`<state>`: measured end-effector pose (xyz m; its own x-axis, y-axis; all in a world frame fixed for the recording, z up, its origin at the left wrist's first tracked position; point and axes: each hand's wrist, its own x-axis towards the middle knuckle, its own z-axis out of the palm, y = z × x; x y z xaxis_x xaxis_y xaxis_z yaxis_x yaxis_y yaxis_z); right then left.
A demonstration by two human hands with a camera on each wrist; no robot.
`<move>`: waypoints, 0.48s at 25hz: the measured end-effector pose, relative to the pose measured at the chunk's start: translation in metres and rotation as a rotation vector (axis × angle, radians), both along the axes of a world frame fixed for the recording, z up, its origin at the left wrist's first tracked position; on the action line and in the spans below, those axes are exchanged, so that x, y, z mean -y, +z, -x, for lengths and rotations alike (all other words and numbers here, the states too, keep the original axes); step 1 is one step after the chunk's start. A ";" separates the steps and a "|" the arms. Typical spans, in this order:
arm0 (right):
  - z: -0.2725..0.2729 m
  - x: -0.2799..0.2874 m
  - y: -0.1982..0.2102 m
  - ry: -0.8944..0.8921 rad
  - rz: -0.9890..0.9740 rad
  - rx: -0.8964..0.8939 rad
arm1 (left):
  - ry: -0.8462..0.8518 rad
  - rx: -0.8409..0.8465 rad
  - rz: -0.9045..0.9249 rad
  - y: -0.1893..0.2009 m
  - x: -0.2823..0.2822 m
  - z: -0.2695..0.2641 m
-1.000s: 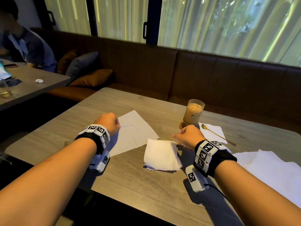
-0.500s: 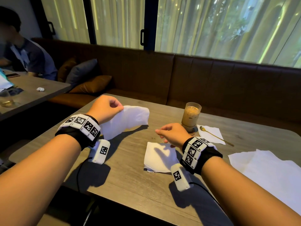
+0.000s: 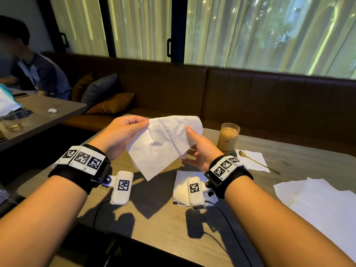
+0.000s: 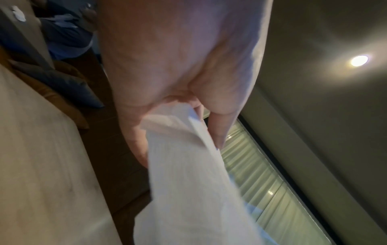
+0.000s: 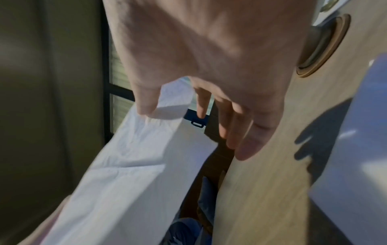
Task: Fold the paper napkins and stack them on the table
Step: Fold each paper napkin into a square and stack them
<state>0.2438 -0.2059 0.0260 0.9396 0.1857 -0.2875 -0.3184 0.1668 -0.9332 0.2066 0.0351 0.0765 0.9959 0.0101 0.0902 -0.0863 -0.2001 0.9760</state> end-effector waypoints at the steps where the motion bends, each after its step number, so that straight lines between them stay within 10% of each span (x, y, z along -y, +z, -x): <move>1: -0.001 0.000 -0.001 -0.028 0.009 0.014 | 0.013 -0.023 0.002 -0.003 0.000 -0.001; 7: -0.002 0.011 0.002 -0.090 0.673 0.205 | 0.072 -0.067 -0.075 -0.021 0.009 -0.007; 12: -0.002 0.031 0.014 -0.119 0.558 0.186 | 0.012 -0.024 -0.176 -0.030 0.017 -0.007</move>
